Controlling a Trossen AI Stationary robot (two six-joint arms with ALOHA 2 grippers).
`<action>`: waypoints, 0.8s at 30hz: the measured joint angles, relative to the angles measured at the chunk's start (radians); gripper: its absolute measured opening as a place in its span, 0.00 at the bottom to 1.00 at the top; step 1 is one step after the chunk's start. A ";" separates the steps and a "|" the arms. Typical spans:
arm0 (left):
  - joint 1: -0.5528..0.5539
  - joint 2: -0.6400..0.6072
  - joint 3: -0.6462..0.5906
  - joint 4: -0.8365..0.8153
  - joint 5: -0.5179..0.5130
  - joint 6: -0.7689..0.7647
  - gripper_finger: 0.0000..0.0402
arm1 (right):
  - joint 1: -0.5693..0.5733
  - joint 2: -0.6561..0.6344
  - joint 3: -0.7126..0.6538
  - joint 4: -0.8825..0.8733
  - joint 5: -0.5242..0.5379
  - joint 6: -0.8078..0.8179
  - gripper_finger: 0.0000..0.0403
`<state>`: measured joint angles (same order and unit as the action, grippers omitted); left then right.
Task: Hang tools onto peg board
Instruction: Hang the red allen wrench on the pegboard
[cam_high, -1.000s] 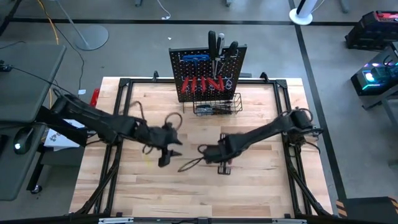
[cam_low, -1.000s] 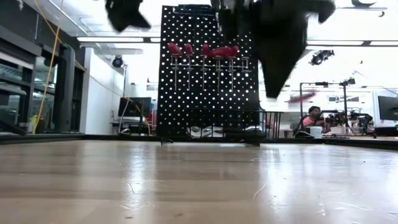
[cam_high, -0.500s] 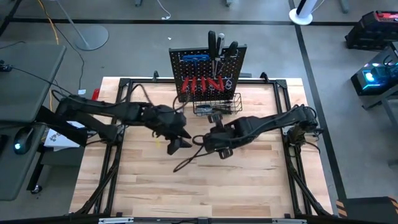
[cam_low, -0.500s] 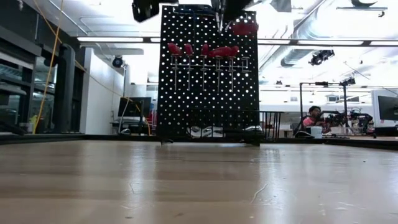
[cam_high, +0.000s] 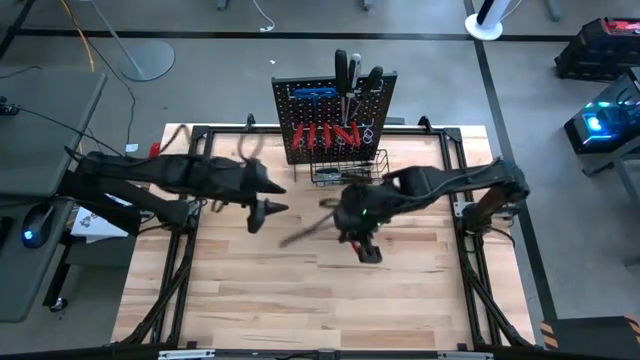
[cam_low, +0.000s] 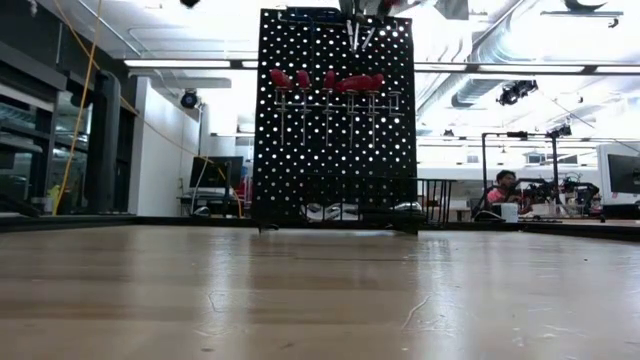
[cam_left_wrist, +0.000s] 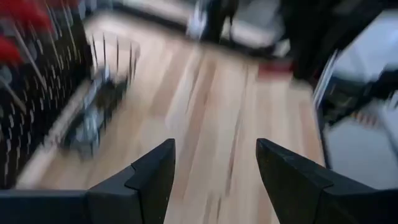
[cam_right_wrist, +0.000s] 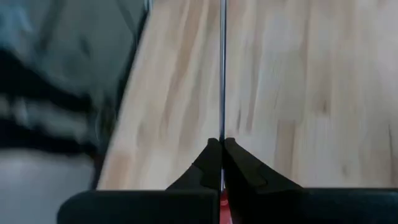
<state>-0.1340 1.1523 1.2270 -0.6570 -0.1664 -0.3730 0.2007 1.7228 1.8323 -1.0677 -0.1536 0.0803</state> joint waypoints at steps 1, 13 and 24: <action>-0.012 -0.024 -0.012 0.043 -0.022 0.000 0.54 | -0.012 -0.029 -0.047 0.082 -0.012 0.026 0.00; -0.116 -0.055 -0.256 1.077 -0.116 0.018 0.54 | -0.112 -0.224 -0.560 1.449 -0.117 0.472 0.00; -0.022 0.063 -0.258 1.296 0.103 -0.152 0.54 | -0.109 -0.223 -0.524 1.415 -0.157 0.462 0.00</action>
<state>-0.1562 1.2149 0.9695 0.6385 -0.0629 -0.5250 0.0921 1.4998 1.3083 0.3472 -0.3104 0.5422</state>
